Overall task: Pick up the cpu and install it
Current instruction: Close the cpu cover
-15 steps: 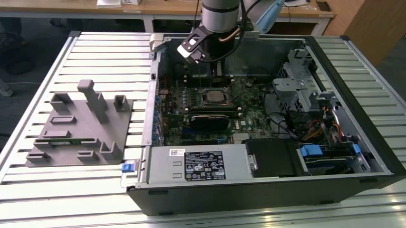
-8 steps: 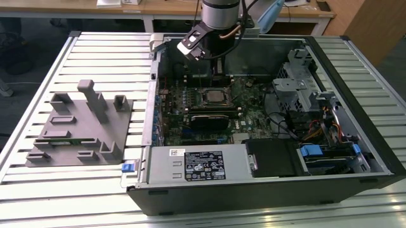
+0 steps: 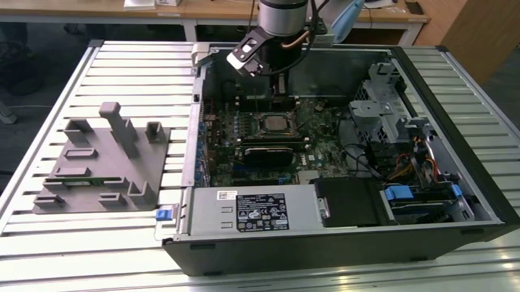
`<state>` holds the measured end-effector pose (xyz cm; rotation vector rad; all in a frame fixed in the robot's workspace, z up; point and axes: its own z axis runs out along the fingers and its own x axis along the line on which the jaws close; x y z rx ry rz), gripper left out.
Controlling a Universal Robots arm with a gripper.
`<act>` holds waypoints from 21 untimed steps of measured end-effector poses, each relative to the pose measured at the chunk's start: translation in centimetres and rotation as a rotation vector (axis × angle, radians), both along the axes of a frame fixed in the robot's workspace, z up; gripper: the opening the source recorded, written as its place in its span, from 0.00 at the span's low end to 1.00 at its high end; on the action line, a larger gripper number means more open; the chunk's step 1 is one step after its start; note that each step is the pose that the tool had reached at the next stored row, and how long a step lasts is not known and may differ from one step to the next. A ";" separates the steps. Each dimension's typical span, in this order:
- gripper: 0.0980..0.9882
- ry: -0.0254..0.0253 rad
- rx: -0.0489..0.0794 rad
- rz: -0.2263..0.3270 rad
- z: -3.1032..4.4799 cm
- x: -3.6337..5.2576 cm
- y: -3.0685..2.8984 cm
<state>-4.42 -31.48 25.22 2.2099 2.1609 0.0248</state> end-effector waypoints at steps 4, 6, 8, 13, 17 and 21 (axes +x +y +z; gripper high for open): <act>0.01 0.0000 0.000 0.000 0.01 0.00 -0.35; 0.01 0.0002 0.000 0.000 0.07 0.00 -0.38; 0.01 0.0001 0.000 0.000 0.25 0.00 -0.39; 0.01 0.0000 0.000 0.000 1.14 0.00 -0.39; 0.01 -0.0001 0.000 0.000 1.43 0.03 -0.41; 0.01 0.0001 0.000 0.000 1.43 0.41 -0.46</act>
